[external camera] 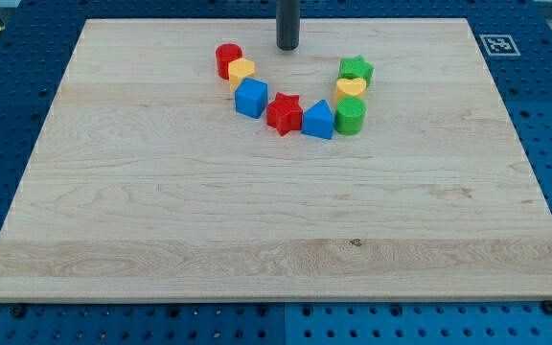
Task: Move your arm to the top of the blue triangle
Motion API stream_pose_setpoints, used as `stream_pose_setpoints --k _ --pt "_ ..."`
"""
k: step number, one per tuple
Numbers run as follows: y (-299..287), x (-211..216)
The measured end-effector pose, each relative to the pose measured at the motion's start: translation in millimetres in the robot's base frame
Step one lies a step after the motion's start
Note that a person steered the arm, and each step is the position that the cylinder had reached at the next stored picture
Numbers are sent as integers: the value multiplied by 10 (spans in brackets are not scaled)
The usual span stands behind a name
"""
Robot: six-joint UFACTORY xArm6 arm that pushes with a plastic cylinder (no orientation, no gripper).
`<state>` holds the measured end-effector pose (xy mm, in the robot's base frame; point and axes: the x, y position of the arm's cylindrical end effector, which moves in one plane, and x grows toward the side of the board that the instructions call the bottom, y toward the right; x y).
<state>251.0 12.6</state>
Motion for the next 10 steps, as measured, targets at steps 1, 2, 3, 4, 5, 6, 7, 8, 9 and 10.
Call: stream_pose_setpoints --k 1,2,3,4,5,6,7,8,9,10 --pt "0 50" --pt "92 118" --pt "180 167" --pt "304 214" --pt "350 264" --pt "410 425" --pt "410 426" --pt "410 611" --pt "410 671" --pt "363 776"
